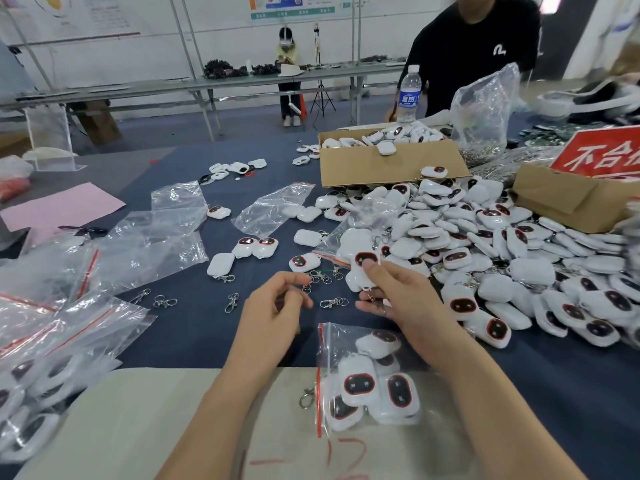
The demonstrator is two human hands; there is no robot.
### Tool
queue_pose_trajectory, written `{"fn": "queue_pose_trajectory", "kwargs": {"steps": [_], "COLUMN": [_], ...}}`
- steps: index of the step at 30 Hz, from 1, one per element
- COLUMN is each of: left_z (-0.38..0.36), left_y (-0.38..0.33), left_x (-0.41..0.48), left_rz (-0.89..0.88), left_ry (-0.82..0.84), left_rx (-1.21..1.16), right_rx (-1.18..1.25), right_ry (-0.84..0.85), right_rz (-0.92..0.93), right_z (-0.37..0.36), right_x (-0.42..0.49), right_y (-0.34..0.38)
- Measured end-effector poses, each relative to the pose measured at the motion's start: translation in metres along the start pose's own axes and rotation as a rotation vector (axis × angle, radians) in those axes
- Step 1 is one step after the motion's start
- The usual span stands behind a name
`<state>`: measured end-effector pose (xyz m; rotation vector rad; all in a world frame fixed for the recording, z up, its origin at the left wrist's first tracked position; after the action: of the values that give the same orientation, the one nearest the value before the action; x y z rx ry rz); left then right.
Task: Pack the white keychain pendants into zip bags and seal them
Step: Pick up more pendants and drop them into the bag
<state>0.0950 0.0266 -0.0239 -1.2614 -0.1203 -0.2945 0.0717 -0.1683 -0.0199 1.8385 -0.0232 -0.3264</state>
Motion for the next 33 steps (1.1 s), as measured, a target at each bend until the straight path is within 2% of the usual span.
{"fn": "queue_pose_trajectory", "kwargs": {"steps": [4,6,10,20,33], "left_z": [-0.008,-0.014,-0.021,-0.021,-0.019], "left_y": [-0.005,-0.007,-0.010,-0.008,-0.006], "left_x": [-0.001,-0.002,-0.005,-0.005,-0.002], "left_rz": [-0.033,-0.040,-0.097,-0.040,-0.073], "left_ry": [-0.040,0.002,0.127,0.158,0.191], "left_rx": [-0.098,-0.074,-0.005,-0.092,-0.018], "right_rx": [-0.304,-0.373,-0.438,-0.570,-0.650], "right_ry": [0.096,0.154,0.225,0.278,0.259], "right_rz": [0.130,0.198,0.287,0.345,0.348], "right_z": [-0.005,-0.008,-0.011,-0.010,-0.010], "right_x": [-0.005,-0.007,-0.005,-0.009,-0.011], "right_y": [0.000,0.000,-0.001,-0.003,-0.003]}}
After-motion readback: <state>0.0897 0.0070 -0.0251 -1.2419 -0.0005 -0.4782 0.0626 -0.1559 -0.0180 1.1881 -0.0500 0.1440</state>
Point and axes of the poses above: each hand's wrist, its own x-axis towards the middle knuckle, its own z-axis out of the back of the hand, y = z × x, the point moved 3 cm from there along x, towards the middle knuckle, and after that the axes turned 4 degrees about -z, right-handed, at the moved point
